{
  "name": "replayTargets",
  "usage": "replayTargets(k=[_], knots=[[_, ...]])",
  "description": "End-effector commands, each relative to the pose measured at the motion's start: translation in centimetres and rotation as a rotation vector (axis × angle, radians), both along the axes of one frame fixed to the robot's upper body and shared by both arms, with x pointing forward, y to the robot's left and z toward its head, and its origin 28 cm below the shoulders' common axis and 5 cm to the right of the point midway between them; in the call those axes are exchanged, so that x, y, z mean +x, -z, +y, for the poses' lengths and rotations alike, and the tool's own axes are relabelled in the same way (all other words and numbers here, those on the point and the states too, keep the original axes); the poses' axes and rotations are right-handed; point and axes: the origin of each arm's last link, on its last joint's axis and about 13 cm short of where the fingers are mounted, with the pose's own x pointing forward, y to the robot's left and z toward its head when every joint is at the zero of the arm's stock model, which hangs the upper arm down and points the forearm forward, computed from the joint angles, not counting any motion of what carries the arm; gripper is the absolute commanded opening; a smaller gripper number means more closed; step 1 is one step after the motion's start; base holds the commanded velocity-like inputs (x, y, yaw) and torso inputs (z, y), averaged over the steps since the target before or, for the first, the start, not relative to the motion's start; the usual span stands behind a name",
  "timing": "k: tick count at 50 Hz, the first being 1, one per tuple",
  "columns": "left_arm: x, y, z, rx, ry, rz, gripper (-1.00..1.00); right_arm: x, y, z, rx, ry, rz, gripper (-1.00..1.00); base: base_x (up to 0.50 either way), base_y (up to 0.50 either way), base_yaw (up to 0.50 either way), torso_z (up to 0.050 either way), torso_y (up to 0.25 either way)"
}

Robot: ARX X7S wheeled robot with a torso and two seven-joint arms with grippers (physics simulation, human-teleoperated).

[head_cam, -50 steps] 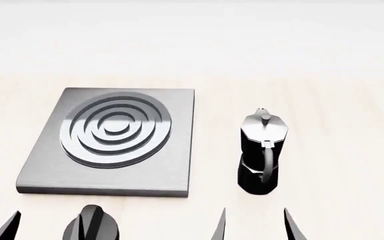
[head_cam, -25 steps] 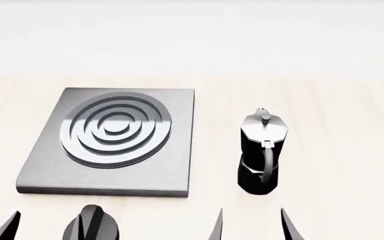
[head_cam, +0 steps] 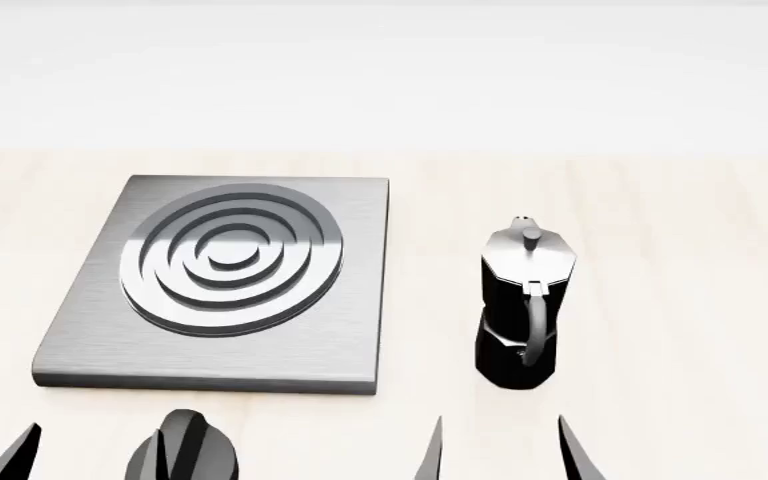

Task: Put the moka pot on the stove.

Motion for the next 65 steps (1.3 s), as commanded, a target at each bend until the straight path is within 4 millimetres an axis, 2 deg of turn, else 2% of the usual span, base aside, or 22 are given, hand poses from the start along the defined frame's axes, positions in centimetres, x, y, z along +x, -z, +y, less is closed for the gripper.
replayTargets(k=[1, 14, 65], knots=[[-0.02, 0.00, 0.01, 0.000, 0.001, 0.000, 1.00, -0.01, 0.14, 0.01, 0.000, 0.001, 0.006, 1.00, 0.18, 0.00, 0.00, 0.000, 0.000], [-0.04, 0.00, -0.02, -0.001, 0.002, -0.001, 1.00, -0.04, 0.00, -0.01, -0.008, 0.004, 0.001, 1.00, 0.00, 0.01, 0.00, 0.000, 0.000], [0.11, 0.03, -0.04, 0.000, 0.003, 0.001, 1.00, -0.02, -0.03, 0.05, -0.011, 0.000, -0.001, 1.00, 0.00, 0.15, 0.00, 0.000, 0.000]])
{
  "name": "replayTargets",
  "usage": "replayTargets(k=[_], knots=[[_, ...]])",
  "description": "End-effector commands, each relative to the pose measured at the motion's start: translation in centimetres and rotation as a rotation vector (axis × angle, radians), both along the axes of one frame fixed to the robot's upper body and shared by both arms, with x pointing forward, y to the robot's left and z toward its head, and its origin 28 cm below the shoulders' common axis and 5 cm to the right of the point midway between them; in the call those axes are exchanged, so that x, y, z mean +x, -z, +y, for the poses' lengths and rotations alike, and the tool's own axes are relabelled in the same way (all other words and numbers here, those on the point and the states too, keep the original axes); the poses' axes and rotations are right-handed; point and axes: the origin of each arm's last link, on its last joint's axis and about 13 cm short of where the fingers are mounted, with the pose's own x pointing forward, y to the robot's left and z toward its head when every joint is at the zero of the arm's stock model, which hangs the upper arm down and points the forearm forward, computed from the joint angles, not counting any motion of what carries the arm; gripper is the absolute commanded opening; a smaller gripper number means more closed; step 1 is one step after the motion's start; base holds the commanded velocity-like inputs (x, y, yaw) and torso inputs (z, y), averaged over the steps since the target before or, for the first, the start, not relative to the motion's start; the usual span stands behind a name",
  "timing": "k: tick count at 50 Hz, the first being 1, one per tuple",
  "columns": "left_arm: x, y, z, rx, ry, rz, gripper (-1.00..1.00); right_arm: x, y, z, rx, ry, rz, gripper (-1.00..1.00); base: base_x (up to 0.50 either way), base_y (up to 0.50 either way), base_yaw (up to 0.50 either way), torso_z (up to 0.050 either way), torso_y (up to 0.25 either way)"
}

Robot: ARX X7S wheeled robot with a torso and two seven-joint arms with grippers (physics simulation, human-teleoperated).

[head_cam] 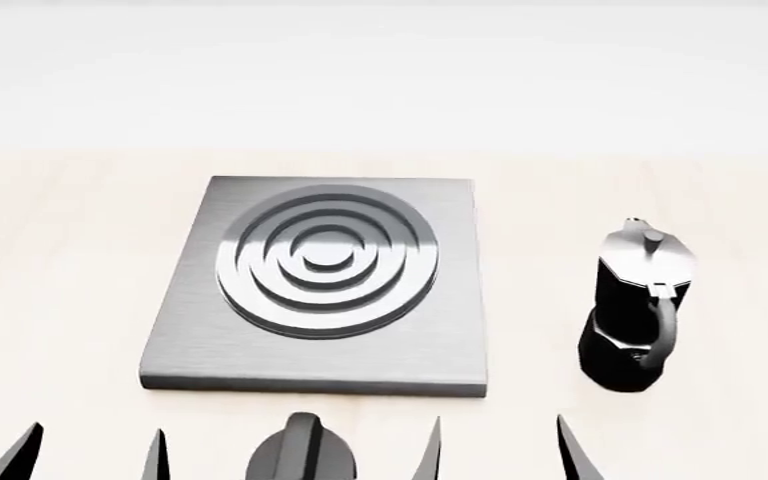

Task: Put the moka pot on the stove.

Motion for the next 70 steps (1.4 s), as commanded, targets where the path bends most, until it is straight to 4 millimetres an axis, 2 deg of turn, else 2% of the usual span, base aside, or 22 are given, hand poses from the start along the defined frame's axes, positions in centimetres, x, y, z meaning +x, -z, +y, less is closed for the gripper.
replayTargets(k=[1, 48, 62, 70], knots=[[0.05, 0.01, 0.00, 0.001, -0.001, 0.000, 1.00, 0.01, -0.03, -0.01, 0.001, 0.000, -0.001, 1.00, 0.00, 0.15, 0.00, 0.000, 0.000], [0.22, -0.05, -0.05, 0.000, 0.000, -0.002, 1.00, -0.03, -0.06, -0.14, 0.010, 0.008, -0.002, 1.00, 0.00, 0.15, 0.00, 0.000, 0.000], [0.29, 0.48, -0.03, 0.033, 0.001, 0.009, 1.00, 0.00, 0.18, -0.04, 0.005, 0.005, 0.007, 1.00, 0.00, 0.01, 0.00, 0.000, 0.000], [0.15, -0.09, 0.02, 0.004, 0.000, -0.004, 1.00, -0.07, 0.08, -0.02, 0.011, 0.004, 0.001, 1.00, 0.00, 0.00, 0.00, 0.000, 0.000]])
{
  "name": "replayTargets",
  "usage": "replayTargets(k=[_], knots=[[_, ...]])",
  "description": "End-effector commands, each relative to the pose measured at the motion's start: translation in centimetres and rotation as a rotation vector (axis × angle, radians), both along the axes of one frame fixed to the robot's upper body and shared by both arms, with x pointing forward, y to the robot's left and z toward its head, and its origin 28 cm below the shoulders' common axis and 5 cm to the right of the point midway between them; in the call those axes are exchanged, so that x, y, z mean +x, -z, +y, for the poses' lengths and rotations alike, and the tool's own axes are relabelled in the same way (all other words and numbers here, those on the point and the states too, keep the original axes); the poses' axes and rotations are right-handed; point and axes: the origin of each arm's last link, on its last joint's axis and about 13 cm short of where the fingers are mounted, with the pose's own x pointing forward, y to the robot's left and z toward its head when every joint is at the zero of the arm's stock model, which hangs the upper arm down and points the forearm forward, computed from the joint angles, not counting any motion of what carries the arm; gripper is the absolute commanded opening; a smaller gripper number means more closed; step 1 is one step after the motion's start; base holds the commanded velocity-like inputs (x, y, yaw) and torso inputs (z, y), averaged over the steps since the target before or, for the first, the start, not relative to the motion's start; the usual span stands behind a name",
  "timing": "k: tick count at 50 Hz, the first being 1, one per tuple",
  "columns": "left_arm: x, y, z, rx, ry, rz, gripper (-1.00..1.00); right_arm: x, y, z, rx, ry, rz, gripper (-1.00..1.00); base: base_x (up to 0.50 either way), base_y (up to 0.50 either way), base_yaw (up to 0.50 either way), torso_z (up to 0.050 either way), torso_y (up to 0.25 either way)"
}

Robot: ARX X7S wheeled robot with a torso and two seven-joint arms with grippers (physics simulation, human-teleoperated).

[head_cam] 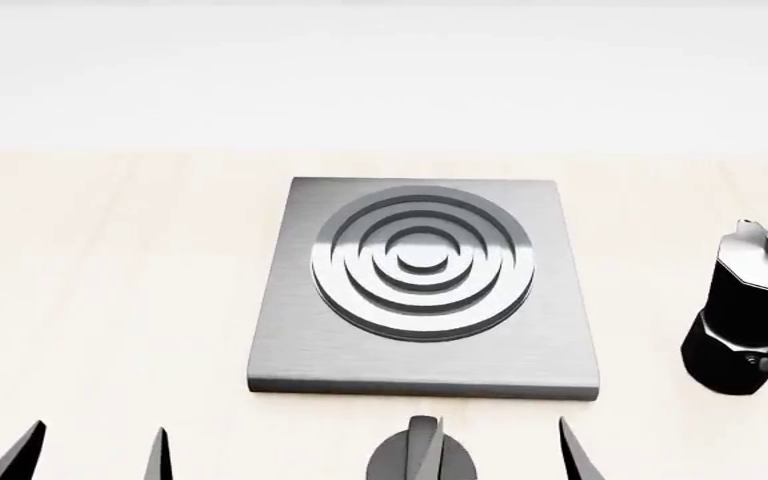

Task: Put the moka pot on the stove.

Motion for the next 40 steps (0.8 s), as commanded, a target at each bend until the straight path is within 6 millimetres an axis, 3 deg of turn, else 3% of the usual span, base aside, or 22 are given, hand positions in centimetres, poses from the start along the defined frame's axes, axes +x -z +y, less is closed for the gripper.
replayTargets(k=[1, 16, 17, 20, 27, 40], knots=[[-0.1, -0.2, 0.1, -0.003, -0.001, -0.005, 1.00, -0.1, -0.1, 0.0, 0.006, 0.000, -0.004, 1.00, 0.00, 0.00, 0.00, 0.000, 0.000], [0.2, -0.2, 0.2, -0.007, -0.001, -0.001, 1.00, -0.6, -1.7, 0.2, -0.063, 0.012, -0.064, 1.00, 0.00, 0.00, 0.00, 0.000, 0.000], [0.2, -0.2, 0.2, -0.008, 0.000, -0.001, 1.00, 1.6, -7.0, -2.2, -0.016, 0.030, -0.158, 1.00, 0.00, 0.00, 0.00, 0.000, 0.000], [0.2, -0.3, 0.2, -0.008, -0.001, -0.002, 1.00, 2.2, -5.7, -3.1, -0.047, 0.022, -0.069, 1.00, 0.00, 0.00, 0.00, 0.000, 0.000], [0.2, -0.3, 0.2, -0.009, 0.001, -0.001, 1.00, 3.3, -5.7, -4.4, -0.067, 0.036, -0.064, 1.00, 0.00, 0.00, 0.00, 0.000, 0.000], [0.1, -0.2, 0.2, -0.010, 0.002, -0.001, 1.00, 3.6, -7.6, -5.8, -0.083, 0.074, -0.047, 1.00, 0.00, 0.00, 0.00, 0.000, 0.000]])
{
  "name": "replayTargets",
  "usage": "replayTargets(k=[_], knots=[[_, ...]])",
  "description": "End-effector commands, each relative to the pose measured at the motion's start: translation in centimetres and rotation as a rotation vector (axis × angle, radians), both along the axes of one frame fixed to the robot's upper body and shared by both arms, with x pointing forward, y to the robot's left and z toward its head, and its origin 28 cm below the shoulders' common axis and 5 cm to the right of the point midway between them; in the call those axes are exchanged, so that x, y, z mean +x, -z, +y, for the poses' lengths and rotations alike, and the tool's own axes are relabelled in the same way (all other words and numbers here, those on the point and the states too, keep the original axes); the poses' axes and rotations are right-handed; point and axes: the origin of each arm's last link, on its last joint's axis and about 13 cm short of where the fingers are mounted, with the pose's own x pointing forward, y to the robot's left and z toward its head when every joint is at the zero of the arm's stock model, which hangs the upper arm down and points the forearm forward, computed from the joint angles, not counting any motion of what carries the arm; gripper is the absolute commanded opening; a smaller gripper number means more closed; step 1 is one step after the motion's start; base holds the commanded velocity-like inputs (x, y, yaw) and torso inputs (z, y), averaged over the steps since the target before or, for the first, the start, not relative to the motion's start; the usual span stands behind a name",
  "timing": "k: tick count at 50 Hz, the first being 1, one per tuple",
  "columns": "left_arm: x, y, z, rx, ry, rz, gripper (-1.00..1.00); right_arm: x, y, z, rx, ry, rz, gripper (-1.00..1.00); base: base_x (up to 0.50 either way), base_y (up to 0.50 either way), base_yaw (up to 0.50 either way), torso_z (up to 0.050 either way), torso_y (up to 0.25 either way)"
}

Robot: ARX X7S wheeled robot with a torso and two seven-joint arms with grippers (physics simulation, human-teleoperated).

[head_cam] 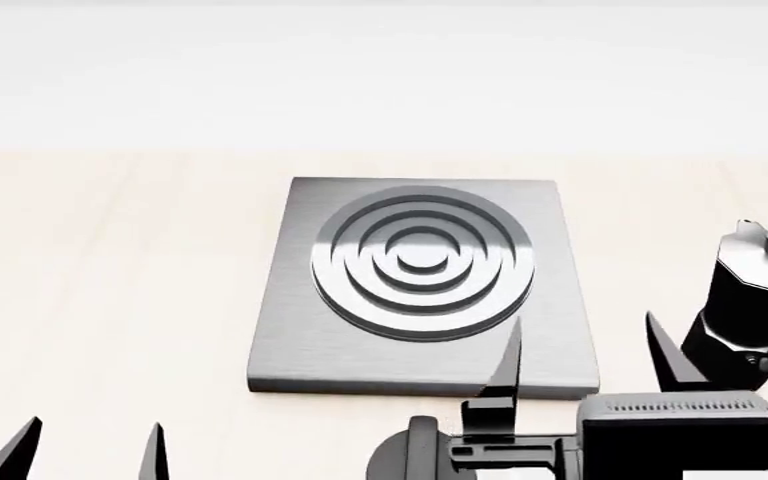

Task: Put the moka pot on the stove.

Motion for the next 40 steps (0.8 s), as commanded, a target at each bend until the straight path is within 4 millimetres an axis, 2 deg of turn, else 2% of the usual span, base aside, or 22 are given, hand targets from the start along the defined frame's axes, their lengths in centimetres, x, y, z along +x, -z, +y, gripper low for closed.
replayTargets(k=[1, 27, 40], knots=[[-0.1, 0.0, 0.0, -0.001, 0.002, 0.000, 1.00, 0.6, -1.5, -1.5, -0.008, 0.037, 0.016, 1.00, 0.00, 0.00, 0.00, 0.000, 0.000], [-0.3, 0.1, 0.0, -0.002, 0.001, 0.004, 1.00, -0.7, -5.2, -4.7, -0.054, 0.172, 0.035, 1.00, 0.00, 0.00, 0.00, 0.000, 0.000], [-0.2, 0.1, 0.1, -0.002, -0.001, 0.006, 1.00, -1.5, -5.5, -6.2, -0.048, 0.229, 0.045, 1.00, 0.00, 0.00, 0.00, 0.000, 0.000]])
